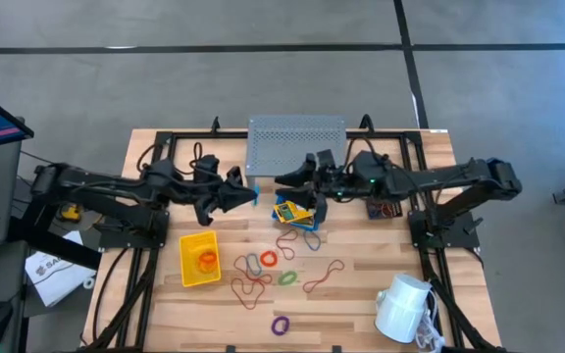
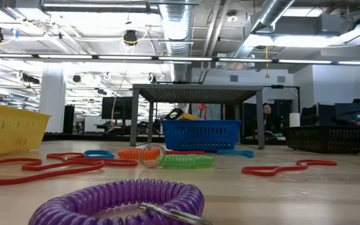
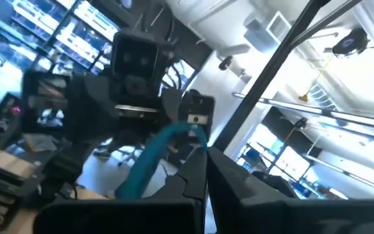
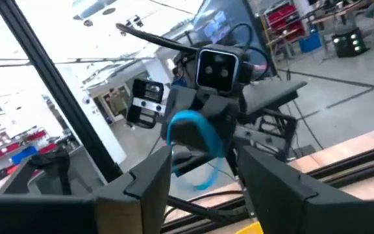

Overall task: Pick & Place Office Desk Supplies
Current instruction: Put the blue rubber band into the black bin

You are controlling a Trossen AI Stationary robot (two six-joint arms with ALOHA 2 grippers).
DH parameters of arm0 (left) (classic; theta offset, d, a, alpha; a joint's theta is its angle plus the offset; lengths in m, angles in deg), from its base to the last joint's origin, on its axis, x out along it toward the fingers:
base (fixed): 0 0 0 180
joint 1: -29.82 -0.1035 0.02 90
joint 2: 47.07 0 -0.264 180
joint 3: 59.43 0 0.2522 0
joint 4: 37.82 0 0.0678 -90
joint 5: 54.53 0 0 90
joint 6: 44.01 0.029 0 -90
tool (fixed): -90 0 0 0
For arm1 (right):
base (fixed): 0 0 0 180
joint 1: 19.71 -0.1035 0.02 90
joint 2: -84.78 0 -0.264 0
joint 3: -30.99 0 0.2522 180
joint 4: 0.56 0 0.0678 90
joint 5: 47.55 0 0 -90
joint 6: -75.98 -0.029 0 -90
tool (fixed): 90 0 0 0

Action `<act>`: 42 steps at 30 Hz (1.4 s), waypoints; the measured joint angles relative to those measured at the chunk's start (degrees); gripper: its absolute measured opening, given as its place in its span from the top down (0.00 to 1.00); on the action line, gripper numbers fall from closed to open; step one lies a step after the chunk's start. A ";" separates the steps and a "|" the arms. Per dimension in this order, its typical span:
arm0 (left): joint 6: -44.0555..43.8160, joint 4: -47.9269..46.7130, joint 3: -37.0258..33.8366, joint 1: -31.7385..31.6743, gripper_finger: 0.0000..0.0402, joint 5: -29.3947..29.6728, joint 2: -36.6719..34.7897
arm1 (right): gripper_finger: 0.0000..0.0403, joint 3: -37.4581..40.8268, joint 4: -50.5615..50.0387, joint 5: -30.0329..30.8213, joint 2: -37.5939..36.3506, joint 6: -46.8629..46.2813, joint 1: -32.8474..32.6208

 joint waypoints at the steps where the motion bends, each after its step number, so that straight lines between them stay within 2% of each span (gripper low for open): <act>1: -0.25 0.04 0.00 0.00 1.00 -0.04 0.33 | 0.55 -0.87 -0.02 -0.15 0.80 0.12 0.04; 4: -1.25 1.55 -0.02 0.05 1.00 -0.64 1.09 | 0.56 -3.08 0.11 -0.35 2.58 0.19 0.10; 8: -1.73 2.24 -0.02 0.04 1.00 -1.01 2.02 | 0.57 -5.19 -0.19 -3.49 4.68 0.17 0.07; 14: -1.79 2.62 -0.02 0.04 1.00 -1.00 2.09 | 0.57 -5.54 -0.69 -6.22 5.58 -1.94 -0.14; 35: -2.25 4.64 0.13 0.04 1.00 -1.17 2.02 | 0.63 -5.54 -2.12 -5.88 5.44 -2.85 -0.85; 42: -2.25 5.17 0.20 0.04 1.00 -2.16 2.00 | 0.63 -5.54 -2.12 -5.89 5.44 -1.55 -0.77</act>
